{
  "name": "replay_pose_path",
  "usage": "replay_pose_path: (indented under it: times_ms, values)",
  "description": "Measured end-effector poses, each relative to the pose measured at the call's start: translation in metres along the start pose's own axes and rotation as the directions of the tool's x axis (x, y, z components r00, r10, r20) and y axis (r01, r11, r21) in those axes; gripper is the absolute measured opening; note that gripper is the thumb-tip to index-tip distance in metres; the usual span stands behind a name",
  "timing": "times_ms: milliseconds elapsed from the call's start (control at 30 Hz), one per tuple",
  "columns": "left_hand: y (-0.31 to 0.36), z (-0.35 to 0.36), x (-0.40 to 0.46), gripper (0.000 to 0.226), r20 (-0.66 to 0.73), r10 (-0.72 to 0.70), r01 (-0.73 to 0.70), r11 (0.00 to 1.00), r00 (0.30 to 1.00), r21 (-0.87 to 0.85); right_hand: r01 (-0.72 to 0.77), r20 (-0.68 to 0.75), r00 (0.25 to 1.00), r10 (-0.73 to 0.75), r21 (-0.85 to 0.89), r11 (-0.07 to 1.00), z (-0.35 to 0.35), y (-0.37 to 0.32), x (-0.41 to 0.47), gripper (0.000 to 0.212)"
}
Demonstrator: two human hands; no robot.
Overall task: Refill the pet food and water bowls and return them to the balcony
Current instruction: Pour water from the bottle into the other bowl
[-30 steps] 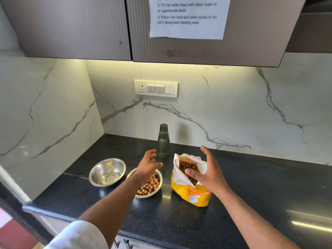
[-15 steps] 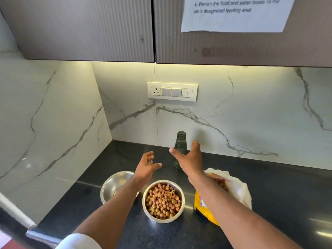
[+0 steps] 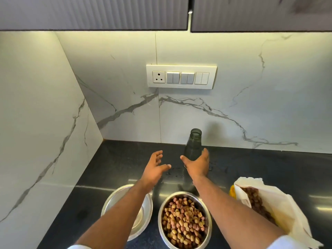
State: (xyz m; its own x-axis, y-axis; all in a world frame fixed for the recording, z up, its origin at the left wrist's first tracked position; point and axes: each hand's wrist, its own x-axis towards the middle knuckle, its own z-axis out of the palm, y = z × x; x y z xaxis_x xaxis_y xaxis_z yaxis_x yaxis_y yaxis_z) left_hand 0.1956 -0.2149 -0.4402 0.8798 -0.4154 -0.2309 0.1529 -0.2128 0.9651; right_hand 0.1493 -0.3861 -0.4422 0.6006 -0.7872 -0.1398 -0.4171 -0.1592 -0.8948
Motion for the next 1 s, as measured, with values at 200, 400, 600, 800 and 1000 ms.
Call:
replay_pose_path:
  times_ms: [200, 400, 600, 800, 1000]
  values:
    - [-0.013, 0.003, 0.022, 0.067, 0.050, -0.012, 0.013, 1.000, 0.999, -0.022, -0.001, -0.036, 0.999, 0.000, -0.009, 1.000, 0.018, 0.006, 0.025, 0.110]
    - [-0.018, -0.002, 0.024, 0.067, 0.066, -0.030, 0.032, 0.999, 0.997, -0.039, 0.023, -0.080, 0.996, -0.029, -0.083, 0.996, 0.018, 0.010, 0.031, 0.080]
    - [-0.016, -0.020, 0.008, 0.065, 0.032, -0.028, 0.029, 0.999, 0.999, -0.032, 0.087, -0.023, 0.996, -0.091, -0.145, 0.986, 0.009, 0.014, 0.026, 0.075]
    - [-0.014, -0.051, -0.024, 0.058, -0.071, -0.009, 0.010, 1.000, 0.997, 0.012, 0.223, 0.137, 0.971, -0.195, -0.229, 0.948, -0.004, 0.017, 0.004, 0.077]
    - [-0.020, -0.081, -0.074, 0.049, -0.276, -0.010, 0.019, 0.999, 0.961, 0.029, 0.399, 0.345, 0.890, -0.299, -0.269, 0.877, -0.019, 0.003, -0.023, 0.087]
